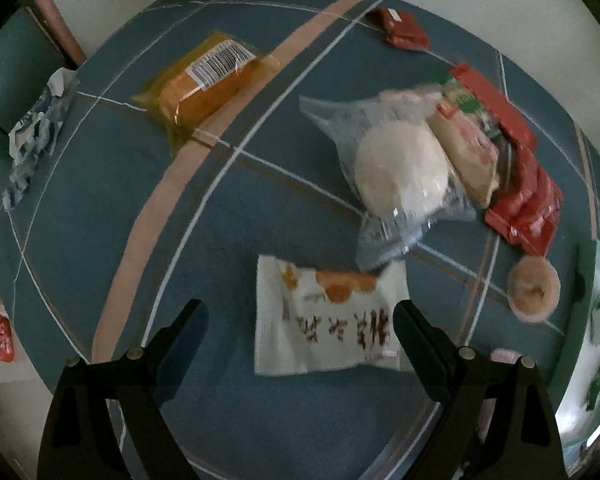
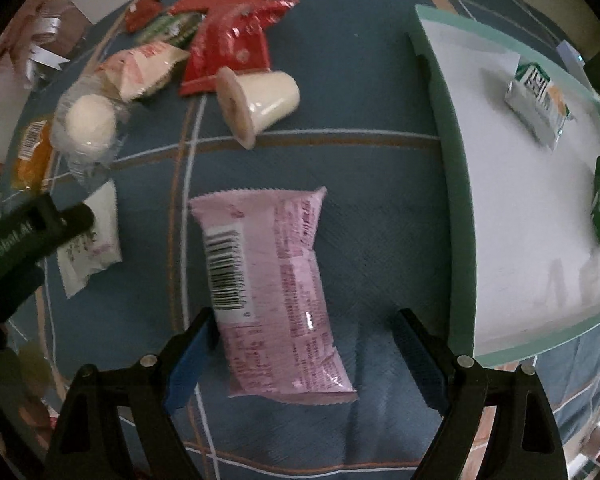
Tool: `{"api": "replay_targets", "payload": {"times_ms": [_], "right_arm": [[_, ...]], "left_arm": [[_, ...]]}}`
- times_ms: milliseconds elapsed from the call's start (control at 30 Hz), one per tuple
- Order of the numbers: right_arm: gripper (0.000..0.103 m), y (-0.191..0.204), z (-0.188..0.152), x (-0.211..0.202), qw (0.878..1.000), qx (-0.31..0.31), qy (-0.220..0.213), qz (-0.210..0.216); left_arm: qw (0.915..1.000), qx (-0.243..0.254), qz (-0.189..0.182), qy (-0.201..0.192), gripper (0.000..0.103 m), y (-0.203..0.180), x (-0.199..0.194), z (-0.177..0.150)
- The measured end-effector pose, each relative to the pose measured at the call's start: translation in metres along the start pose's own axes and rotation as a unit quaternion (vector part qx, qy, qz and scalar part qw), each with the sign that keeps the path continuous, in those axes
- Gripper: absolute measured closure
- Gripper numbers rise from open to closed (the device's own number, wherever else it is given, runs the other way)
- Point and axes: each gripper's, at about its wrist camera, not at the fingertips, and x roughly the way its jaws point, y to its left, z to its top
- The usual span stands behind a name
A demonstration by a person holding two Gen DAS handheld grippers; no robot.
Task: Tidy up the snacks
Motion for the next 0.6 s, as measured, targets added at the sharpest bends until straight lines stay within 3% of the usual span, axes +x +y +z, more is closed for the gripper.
{"api": "replay_targets", "payload": {"times_ms": [433,533,600], "right_arm": [[0.015,0.001,0.007,0.003,1.0,-0.007,-0.007,-0.009],[0.032,0.01,0.007,-0.004,1.0,-0.01,-0.023,-0.001],[0.042,0.012,0.008,-0.006,1.0,-0.013,-0.026,0.007]], "left_arm": [[0.9988,0.03,-0.029,0.025,0.01,-0.022,0.016,0.002],[0.9987,0.03,-0.031,0.027,0.014,-0.021,0.017,-0.005],[0.9982,0.026,-0.042,0.033,0.024,-0.02,0.018,-0.006]]}}
